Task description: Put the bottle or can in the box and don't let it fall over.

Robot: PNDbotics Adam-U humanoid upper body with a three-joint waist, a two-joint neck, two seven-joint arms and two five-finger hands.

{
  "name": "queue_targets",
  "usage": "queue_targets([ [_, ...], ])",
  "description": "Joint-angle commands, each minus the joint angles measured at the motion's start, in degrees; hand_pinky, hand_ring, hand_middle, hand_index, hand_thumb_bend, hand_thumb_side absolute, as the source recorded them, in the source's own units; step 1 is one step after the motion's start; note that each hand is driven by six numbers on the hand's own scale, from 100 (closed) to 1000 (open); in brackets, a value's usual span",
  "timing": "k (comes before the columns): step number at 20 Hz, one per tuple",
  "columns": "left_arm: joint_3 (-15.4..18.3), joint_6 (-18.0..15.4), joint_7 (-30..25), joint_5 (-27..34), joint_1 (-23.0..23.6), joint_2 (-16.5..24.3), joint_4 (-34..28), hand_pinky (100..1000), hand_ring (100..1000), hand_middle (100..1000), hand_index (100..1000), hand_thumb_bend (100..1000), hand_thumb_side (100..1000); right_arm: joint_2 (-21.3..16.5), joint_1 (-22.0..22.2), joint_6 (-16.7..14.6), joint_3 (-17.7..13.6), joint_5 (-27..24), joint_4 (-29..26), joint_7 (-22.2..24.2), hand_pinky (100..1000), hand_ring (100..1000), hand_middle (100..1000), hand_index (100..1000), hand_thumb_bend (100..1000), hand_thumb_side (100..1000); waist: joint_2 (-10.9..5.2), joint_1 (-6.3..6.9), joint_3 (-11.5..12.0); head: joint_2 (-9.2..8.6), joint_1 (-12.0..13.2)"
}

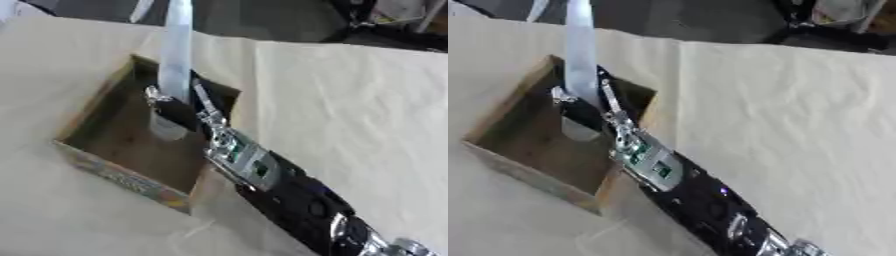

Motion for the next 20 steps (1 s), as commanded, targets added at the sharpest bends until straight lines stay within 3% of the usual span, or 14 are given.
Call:
queue_targets([
  [1,0.5,0.0,-0.2,-0.2,-0.6,1.2,-1.0,1000,782,803,765,310,480,0.1,-0.2,-1.8,0.1,0.9,1.2,1.1,1000,1000,1000,896,100,526,-0.54,0.39,0.1,-0.66,0.1],
  [4,0.6,0.0,-0.3,-0.3,-0.5,1.2,-1.0,1000,782,803,765,310,479,0.0,-0.1,-2.6,0.0,2.7,1.5,2.0,1000,1000,1000,1000,100,545,-0.57,0.40,-0.1,-0.63,0.3],
  [9,0.6,0.0,-0.5,-0.3,-0.4,1.2,-1.0,1000,781,803,765,309,480,-0.1,0.0,-2.2,0.0,6.5,1.2,3.1,1000,1000,1000,1000,100,552,-0.59,0.46,-0.3,-0.51,0.5],
  [10,0.6,0.0,-0.5,-0.3,-0.4,1.2,-1.0,1000,781,803,765,309,480,-0.2,-0.1,-1.9,0.0,7.2,0.9,3.3,1000,1000,1000,1000,100,626,-0.60,0.46,-0.4,-0.47,0.5],
  [11,0.6,0.1,-0.5,-0.3,-0.3,1.2,-0.9,1000,781,803,765,308,481,-0.4,-0.2,-1.5,0.0,7.9,0.5,3.5,1000,1000,1000,1000,100,551,-0.62,0.46,-0.4,-0.45,0.5],
  [15,0.6,0.1,-0.6,-0.3,-0.3,1.1,-0.9,1000,781,803,766,309,482,-1.4,-1.1,1.4,-0.6,10.2,-2.4,4.7,1000,1000,1000,1000,100,553,-0.75,0.41,-0.4,-0.55,0.6],
  [20,0.6,0.2,-0.8,-0.3,-0.3,1.1,-0.9,1000,781,803,766,310,483,-2.7,-2.4,7.2,-1.6,12.0,-6.6,7.4,1000,1000,1000,1000,100,575,-0.84,0.38,-0.4,-0.48,0.6],
])
